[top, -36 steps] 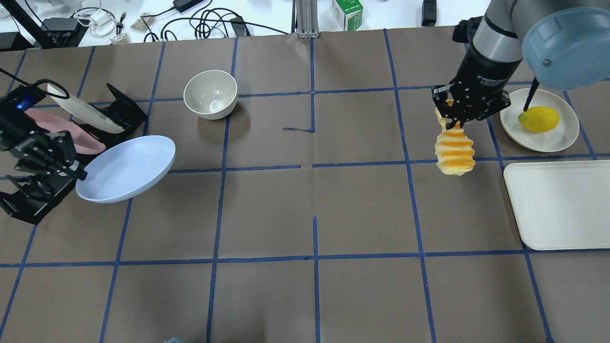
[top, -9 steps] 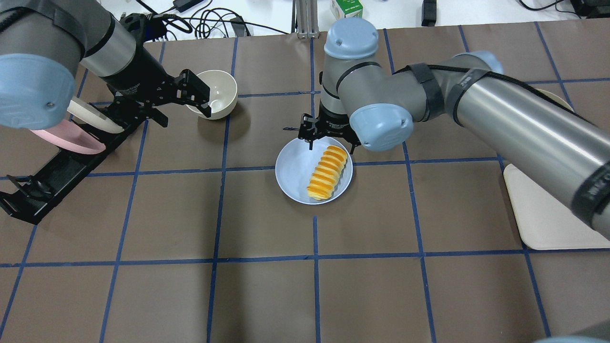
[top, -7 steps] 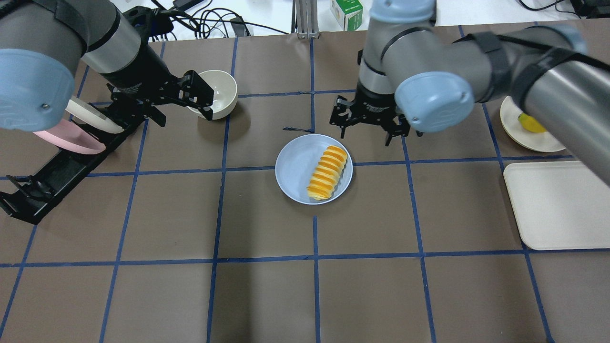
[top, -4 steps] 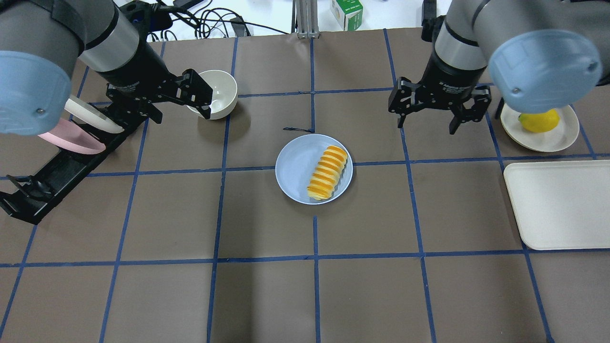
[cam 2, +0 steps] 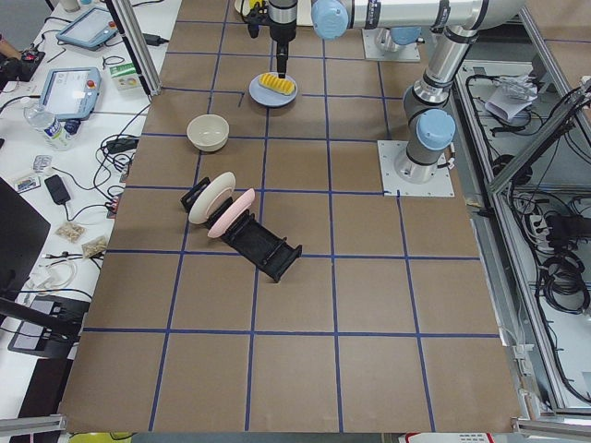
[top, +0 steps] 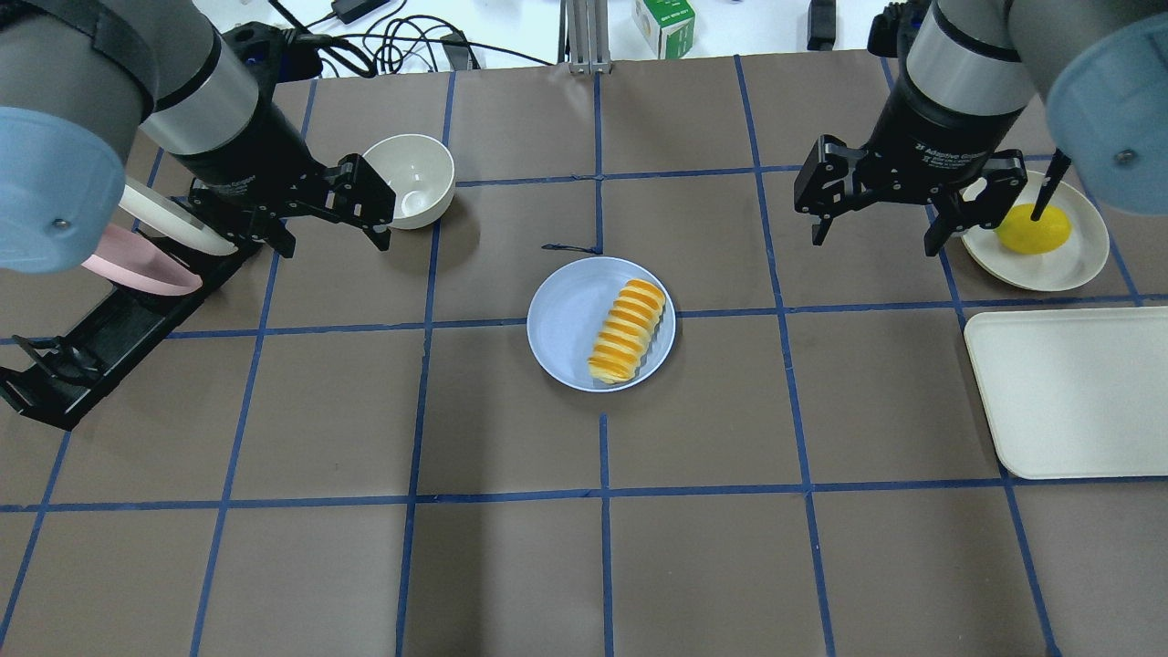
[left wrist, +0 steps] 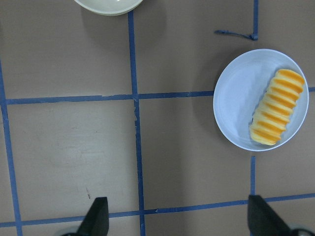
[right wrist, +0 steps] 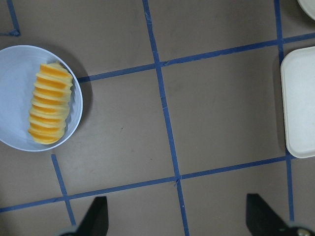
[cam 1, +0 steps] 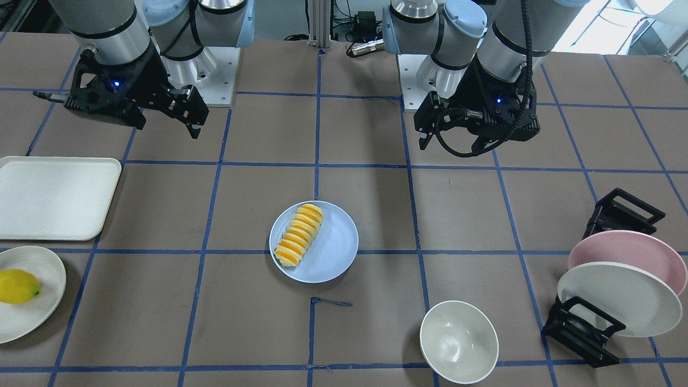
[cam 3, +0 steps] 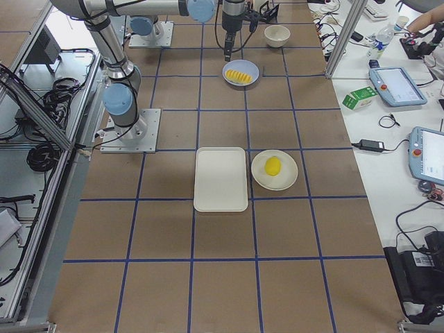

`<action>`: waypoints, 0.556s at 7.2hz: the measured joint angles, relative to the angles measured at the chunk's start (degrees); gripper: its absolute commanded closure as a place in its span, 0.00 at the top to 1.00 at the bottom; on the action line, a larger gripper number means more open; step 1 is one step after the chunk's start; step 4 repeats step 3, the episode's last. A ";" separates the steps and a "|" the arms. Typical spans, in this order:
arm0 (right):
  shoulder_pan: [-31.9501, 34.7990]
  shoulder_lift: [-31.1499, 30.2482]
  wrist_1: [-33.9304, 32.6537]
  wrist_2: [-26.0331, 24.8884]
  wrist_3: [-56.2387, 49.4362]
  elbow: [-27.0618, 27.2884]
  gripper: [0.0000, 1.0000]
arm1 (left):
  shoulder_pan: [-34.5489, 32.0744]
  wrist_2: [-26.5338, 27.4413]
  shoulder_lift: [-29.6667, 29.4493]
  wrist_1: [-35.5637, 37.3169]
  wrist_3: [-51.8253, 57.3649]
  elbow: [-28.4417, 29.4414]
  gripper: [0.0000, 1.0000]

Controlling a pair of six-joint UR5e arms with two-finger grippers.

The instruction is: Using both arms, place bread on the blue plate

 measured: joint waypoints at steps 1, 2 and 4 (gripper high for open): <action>-0.02 -0.02 0.34 0.18 -0.05 -0.13 1.00 | -0.11 1.91 -0.21 0.25 -0.25 0.22 1.00; -0.02 -0.07 0.43 0.37 -0.08 -0.17 1.00 | -0.26 2.83 -0.55 0.31 -0.37 0.61 1.00; 0.02 -0.09 0.45 0.51 -0.11 -0.19 1.00 | -0.39 3.06 -0.61 0.32 -0.41 0.82 1.00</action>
